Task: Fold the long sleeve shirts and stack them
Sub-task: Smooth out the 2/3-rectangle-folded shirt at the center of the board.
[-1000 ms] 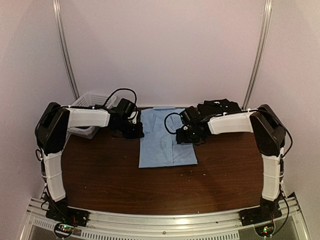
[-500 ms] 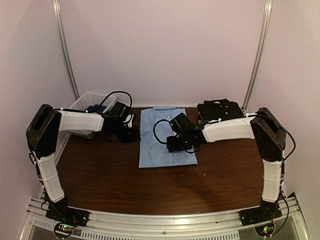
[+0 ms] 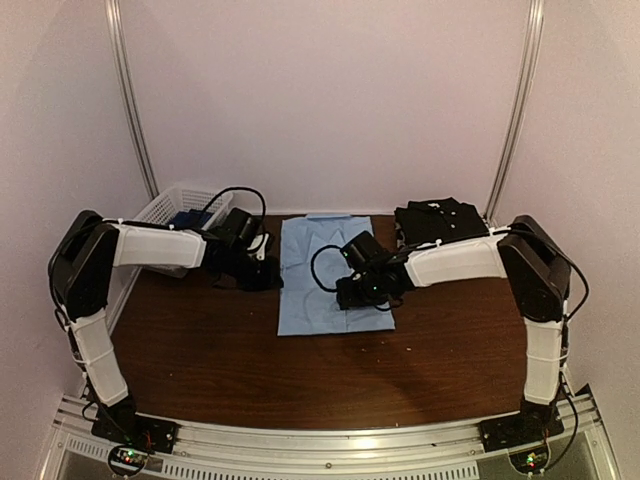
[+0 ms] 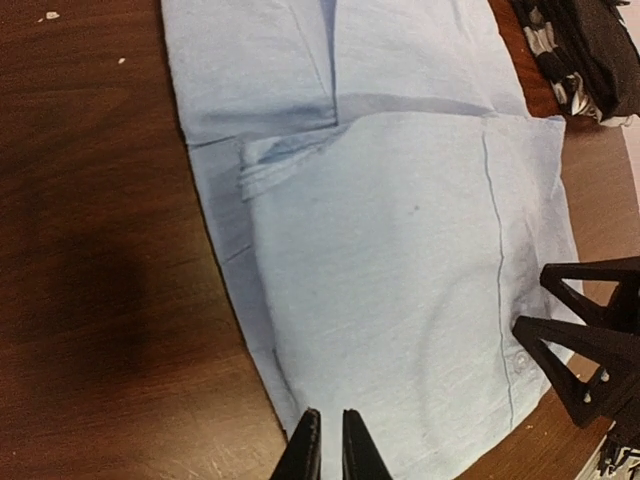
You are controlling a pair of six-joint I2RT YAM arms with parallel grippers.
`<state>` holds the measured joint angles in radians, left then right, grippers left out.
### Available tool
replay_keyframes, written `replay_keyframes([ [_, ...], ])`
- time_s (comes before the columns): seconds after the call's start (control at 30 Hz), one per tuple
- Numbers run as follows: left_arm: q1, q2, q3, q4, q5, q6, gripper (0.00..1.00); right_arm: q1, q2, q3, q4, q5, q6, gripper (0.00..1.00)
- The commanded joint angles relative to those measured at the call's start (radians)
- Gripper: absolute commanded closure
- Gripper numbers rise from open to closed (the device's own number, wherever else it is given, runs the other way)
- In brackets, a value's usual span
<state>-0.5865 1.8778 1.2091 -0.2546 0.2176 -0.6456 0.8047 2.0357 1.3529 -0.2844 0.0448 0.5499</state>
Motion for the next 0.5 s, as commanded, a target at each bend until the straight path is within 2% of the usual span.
replay_keyframes([
  [0.0,-0.042,-0.047,-0.005,0.041,0.011,-0.025,0.89,-0.056,-0.093,-0.007,0.002,-0.028,-0.007,0.38],
  [0.1,-0.06,-0.049,-0.019,0.041,-0.003,-0.047,0.9,-0.098,-0.087,0.002,0.025,-0.078,-0.028,0.45],
  [0.3,-0.093,-0.053,-0.056,0.06,0.008,-0.071,0.9,-0.182,-0.026,0.042,0.1,-0.204,-0.044,0.67],
  [0.47,-0.105,-0.059,-0.082,0.061,0.005,-0.083,0.9,-0.234,0.059,0.116,0.114,-0.252,-0.043,0.73],
])
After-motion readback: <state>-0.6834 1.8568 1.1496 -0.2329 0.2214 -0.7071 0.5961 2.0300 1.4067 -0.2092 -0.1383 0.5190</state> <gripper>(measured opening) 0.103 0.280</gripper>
